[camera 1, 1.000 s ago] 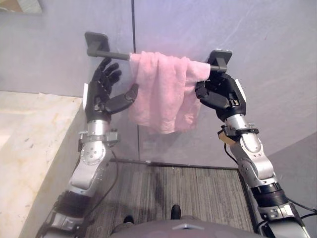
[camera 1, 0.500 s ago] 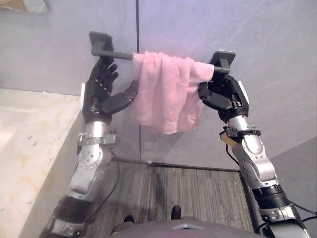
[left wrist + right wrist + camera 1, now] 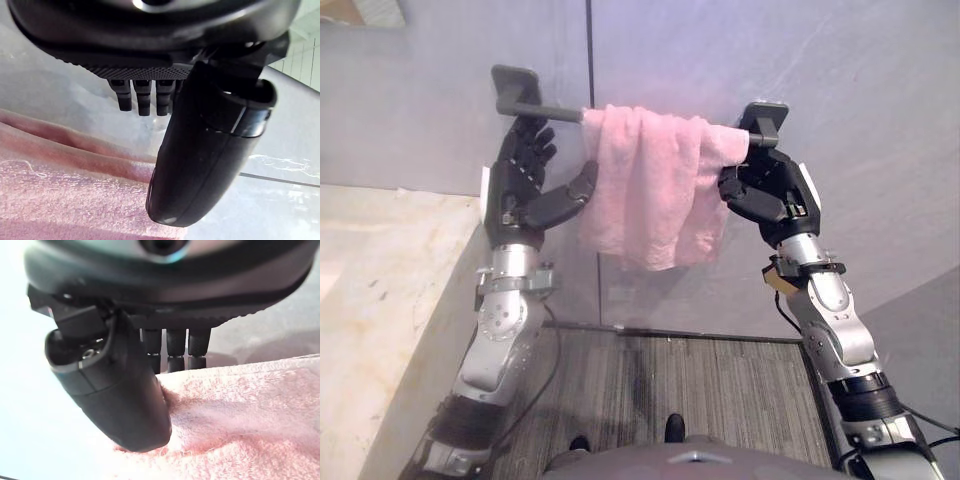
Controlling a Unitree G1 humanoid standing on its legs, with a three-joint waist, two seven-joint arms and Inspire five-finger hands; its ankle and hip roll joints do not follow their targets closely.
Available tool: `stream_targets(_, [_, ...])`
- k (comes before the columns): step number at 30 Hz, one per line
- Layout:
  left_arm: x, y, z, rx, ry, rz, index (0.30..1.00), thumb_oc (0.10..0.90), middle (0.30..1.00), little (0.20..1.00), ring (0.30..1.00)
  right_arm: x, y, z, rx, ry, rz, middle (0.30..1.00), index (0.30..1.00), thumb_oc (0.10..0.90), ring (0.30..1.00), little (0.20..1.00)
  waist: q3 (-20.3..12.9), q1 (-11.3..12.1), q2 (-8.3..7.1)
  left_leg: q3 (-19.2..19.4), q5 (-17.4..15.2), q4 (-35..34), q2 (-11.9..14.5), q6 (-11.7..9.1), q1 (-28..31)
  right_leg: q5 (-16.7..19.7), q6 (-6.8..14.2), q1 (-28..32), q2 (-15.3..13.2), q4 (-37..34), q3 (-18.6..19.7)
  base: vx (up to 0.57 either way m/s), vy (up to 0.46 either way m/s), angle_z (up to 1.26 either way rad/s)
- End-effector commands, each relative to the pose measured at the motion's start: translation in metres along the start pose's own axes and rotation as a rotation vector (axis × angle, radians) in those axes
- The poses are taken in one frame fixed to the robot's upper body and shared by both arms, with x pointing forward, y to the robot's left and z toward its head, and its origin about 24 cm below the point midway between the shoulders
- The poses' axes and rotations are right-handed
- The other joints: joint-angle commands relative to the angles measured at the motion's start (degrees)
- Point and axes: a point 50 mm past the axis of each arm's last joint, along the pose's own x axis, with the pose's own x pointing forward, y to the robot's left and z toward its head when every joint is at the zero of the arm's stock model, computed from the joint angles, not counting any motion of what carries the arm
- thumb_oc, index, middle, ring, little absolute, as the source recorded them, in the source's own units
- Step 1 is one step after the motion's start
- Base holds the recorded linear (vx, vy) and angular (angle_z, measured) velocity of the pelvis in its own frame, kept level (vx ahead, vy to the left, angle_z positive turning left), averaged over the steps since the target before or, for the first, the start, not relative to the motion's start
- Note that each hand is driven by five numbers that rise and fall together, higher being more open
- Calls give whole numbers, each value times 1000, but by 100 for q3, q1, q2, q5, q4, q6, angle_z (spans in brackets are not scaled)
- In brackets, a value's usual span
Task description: Organize the bathroom.
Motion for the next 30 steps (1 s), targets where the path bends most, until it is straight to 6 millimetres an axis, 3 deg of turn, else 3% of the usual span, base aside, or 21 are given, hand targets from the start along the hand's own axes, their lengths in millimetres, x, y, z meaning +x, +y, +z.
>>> stream_targets(1, [27, -17, 40, -12, -280, -84, 813, 742, 813, 813, 813, -19, -5, -16, -93, 62, 37, 300, 300, 400, 300, 300, -318, -165, 376, 371, -250, -6, -154, 285, 44, -277, 629, 64, -192, 333, -136, 26, -5, -5])
stream_targets(2, [28, -18, 39, 0, -277, -89, 731, 687, 731, 731, 731, -19, -5, -16, -91, 65, 38, 300, 300, 400, 300, 300, -325, -192, 384, 389, -251, -6, -153, 284, 53, -280, 629, 61, -183, 328, -115, 24, -2, -4])
stream_targets(3, [29, -18, 38, -2, -271, -93, 712, 675, 712, 712, 712, -19, -5, -16, -91, 66, 38, 300, 300, 400, 300, 300, -325, -203, 390, 398, -248, -6, -151, 283, 56, -281, 630, 61, -179, 326, -105, 30, -1, -6])
stream_targets(5, [30, -20, 37, -1, -267, -97, 764, 709, 764, 764, 764, -19, -4, -17, -91, 67, 38, 300, 300, 400, 300, 300, -324, -221, 397, 406, -249, -6, -150, 286, 59, -297, 630, 60, -170, 325, -88, 16, 0, -8])
stream_targets(6, [32, -20, 36, 9, -266, -100, 867, 778, 867, 867, 867, -19, -4, -17, -91, 70, 39, 300, 300, 400, 300, 300, -328, -242, 405, 414, -250, -6, -149, 288, 61, -299, 630, 56, -165, 326, -72, 24, -2, -9])
stream_targets(7, [33, -19, 35, 20, -261, -99, 559, 573, 559, 559, 559, -20, -5, -18, -92, 75, 41, 300, 300, 400, 300, 300, -336, -271, 414, 427, -246, -6, -149, 289, 66, -294, 632, 47, -158, 333, -46, 32, -2, -9])
stream_targets(8, [34, -19, 35, 28, -263, -96, 354, 436, 354, 354, 354, -21, -5, -19, -92, 77, 41, 300, 300, 400, 300, 300, -343, -282, 417, 436, -247, -6, -149, 290, 68, -291, 632, 41, -156, 339, -35, 40, -2, -8])
stream_targets(10, [35, -18, 36, 45, -271, -87, 307, 405, 307, 307, 307, -22, -6, -19, -91, 82, 40, 300, 300, 400, 300, 300, -354, -311, 424, 452, -248, -6, -145, 292, 79, -304, 631, 42, -142, 337, -12, 37, -4, -7])
stream_targets(23, [34, -8, 31, 57, -244, -55, 300, 400, 300, 300, 300, -25, -6, -23, -84, 100, 50, 300, 300, 400, 300, 300, -375, -325, 438, 456, -241, -6, -137, 283, 90, -379, 611, 83, -85, 293, 21, 2, 0, 0])
stream_targets(24, [34, -7, 30, 53, -242, -48, 441, 494, 441, 441, 441, -25, -5, -23, -85, 101, 52, 300, 300, 400, 300, 300, -375, -325, 439, 458, -239, -6, -136, 283, 89, -379, 613, 80, -85, 295, 20, 0, 0, 0])
stream_targets(25, [34, -6, 30, 44, -236, -38, 900, 800, 900, 900, 900, -25, -4, -23, -82, 103, 52, 300, 300, 400, 300, 300, -376, -319, 440, 456, -236, -6, -135, 282, 87, -383, 611, 78, -82, 299, 19, 0, 0, 0])
stream_targets(30, [32, -5, 31, 52, -241, -36, 900, 800, 900, 900, 900, -25, -4, -25, -84, 110, 50, 300, 300, 400, 300, 300, -374, -301, 443, 447, -239, -6, -132, 281, 90, -398, 607, 85, -82, 303, 0, 0, 0, 0])
